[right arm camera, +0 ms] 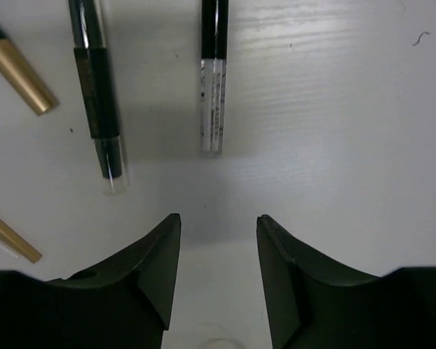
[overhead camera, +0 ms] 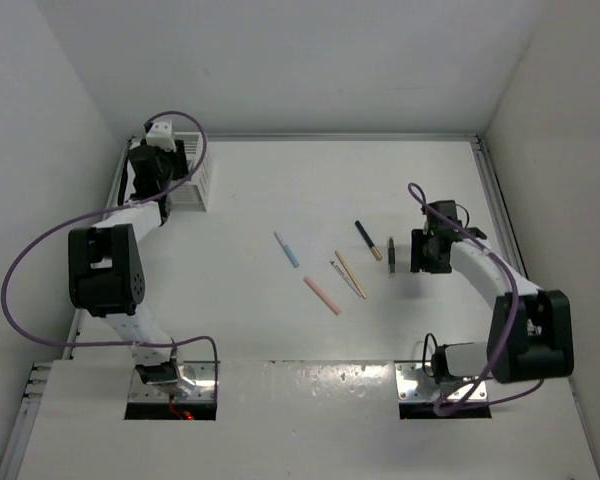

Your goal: Organize the makeup

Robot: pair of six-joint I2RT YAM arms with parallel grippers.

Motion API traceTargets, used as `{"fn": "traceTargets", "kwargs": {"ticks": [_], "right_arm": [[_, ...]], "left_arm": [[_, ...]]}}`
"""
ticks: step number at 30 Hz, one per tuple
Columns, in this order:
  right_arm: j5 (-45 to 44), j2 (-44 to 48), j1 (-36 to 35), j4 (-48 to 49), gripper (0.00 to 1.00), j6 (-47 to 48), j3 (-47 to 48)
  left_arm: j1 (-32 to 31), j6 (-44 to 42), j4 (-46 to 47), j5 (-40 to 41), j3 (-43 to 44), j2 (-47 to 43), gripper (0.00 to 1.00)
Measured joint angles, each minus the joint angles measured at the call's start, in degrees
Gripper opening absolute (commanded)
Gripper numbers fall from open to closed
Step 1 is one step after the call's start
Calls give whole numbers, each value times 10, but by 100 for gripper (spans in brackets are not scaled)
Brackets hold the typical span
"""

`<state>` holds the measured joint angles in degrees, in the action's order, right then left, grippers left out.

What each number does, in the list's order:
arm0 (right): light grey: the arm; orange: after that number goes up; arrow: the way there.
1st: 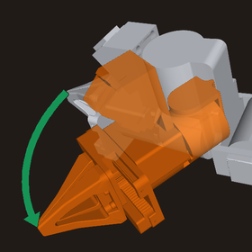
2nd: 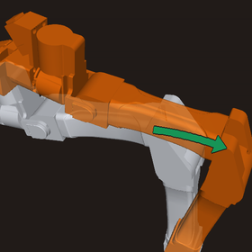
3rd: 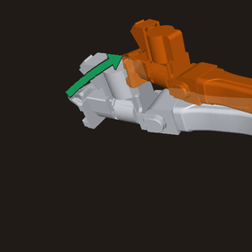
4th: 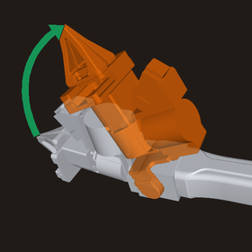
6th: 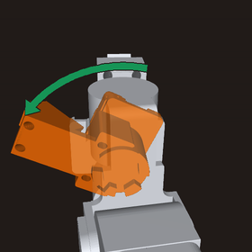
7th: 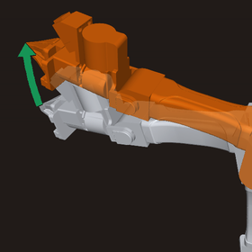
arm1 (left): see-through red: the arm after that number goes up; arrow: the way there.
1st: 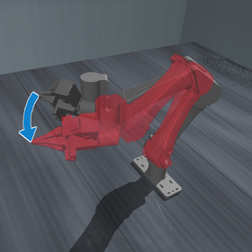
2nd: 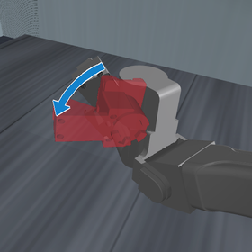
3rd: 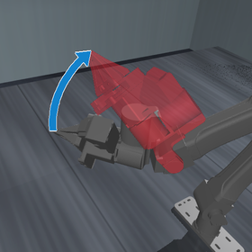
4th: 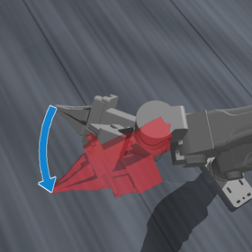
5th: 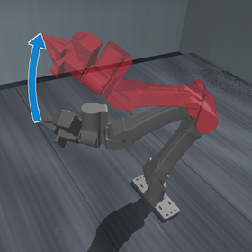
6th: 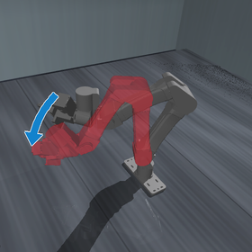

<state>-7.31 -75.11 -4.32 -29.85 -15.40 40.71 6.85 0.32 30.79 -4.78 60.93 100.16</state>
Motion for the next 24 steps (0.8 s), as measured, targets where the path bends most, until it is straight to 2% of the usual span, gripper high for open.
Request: {"fn": "traceTargets", "kwargs": {"ticks": [6,9,12,15,16,17,22,24], "right_arm": [[15,-144,24,9,46,12,82],[21,-184,32,11,42,16,99],[32,-213,47,11,32,19,104],[48,-238,62,8,18,19,116],[54,-243,66,6,6,19,122],[57,-248,70,0,0,20,128],[65,-254,76,-9,0,26,137],[65,-249,76,-8,0,33,136]], "left_arm": [[0,3,-88,-10,27,-51,57],[0,4,-131,-20,37,-72,57],[0,5,-169,-31,45,-91,57],[0,6,-204,-40,45,-115,57],[0,5,-218,-43,46,-122,58],[-1,3,-232,-46,49,-130,60],[-9,-22,-279,-76,54,-173,61],[-21,-56,-290,-103,52,-196,61]]}}
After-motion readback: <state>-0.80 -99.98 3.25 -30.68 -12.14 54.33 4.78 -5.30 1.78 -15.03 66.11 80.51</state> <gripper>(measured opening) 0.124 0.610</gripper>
